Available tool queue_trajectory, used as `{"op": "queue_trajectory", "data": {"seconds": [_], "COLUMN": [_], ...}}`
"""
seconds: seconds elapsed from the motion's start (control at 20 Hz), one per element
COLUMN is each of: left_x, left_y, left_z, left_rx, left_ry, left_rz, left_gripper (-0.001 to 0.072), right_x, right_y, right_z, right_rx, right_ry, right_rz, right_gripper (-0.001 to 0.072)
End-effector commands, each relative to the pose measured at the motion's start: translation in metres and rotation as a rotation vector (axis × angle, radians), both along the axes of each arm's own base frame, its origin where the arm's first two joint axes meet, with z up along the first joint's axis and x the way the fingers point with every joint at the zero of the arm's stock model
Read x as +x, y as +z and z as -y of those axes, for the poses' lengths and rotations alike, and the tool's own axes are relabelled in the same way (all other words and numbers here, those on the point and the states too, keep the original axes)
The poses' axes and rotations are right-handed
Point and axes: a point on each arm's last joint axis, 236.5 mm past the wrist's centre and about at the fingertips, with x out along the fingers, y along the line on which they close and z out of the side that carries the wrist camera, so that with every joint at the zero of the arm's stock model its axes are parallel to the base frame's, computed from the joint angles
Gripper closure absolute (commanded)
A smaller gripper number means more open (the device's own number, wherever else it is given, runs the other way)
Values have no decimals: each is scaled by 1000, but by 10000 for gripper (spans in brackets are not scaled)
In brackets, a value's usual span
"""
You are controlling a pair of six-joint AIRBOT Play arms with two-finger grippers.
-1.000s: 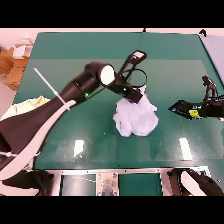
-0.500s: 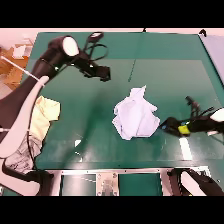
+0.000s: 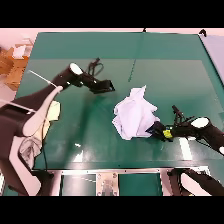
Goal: Fold the shirts.
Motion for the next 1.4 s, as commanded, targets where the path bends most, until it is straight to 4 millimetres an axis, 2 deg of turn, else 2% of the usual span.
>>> {"op": "queue_trajectory", "data": {"seconds": [0.0, 0.05, 0.1, 0.2, 0.3, 0.4, 0.45, 0.5, 0.55, 0.6, 0.75, 0.8, 0.85, 0.95, 1.05, 1.2, 1.35], "left_x": [-23, -29, -32, -37, -41, -44, -47, -51, -53, -54, -52, -53, -54, -50, -36, -4, 16], "left_y": [-36, -37, -34, -23, -12, -9, -9, -8, -8, -8, -7, -7, -8, -8, 2, 44, 91], "left_z": [38, 47, 57, 76, 93, 105, 109, 115, 119, 123, 131, 131, 129, 119, 102, 74, 37], "left_rx": [-40, -34, -39, -57, -69, -74, -74, -75, -75, -74, -73, -73, -67, -52, -39, -55, -24], "left_ry": [-47, -71, -88, -116, -135, -139, -145, -154, -159, -163, -155, -158, -168, -173, -150, -87, -41], "left_rz": [-61, -49, -30, 1, 34, 56, 60, 63, 73, 90, 127, 125, 126, 121, 144, 219, 315], "left_gripper": [4, 4, 5, 5, 5, 7, 90, 312, 345, 347, 349, 449, 677, 687, 688, 688, 689], "right_x": [2, 5, 11, 27, 51, 65, 69, 69, 69, 69, 68, 68, 68, 68, 72, 90, 115], "right_y": [-12, -10, -7, 7, 28, 49, 56, 60, 61, 61, 56, 55, 54, 53, 57, 75, 106], "right_z": [0, 1, 4, 22, 57, 100, 122, 141, 156, 164, 180, 180, 180, 180, 181, 172, 167], "right_rx": [-4, -8, -25, -73, -141, -227, -279, -326, -360, -377, -427, -425, -424, -424, -427, -374, -344], "right_ry": [12, 26, 43, 58, 1, -68, -100, -132, -155, -169, -168, -168, -167, -166, -168, -178, -172], "right_rz": [-22, -3, 19, 46, 68, 64, 60, 52, 49, 53, 50, 46, 43, 41, 52, 114, 220], "right_gripper": [519, 671, 694, 695, 695, 694, 695, 695, 695, 695, 694, 694, 694, 695, 694, 695, 695]}}
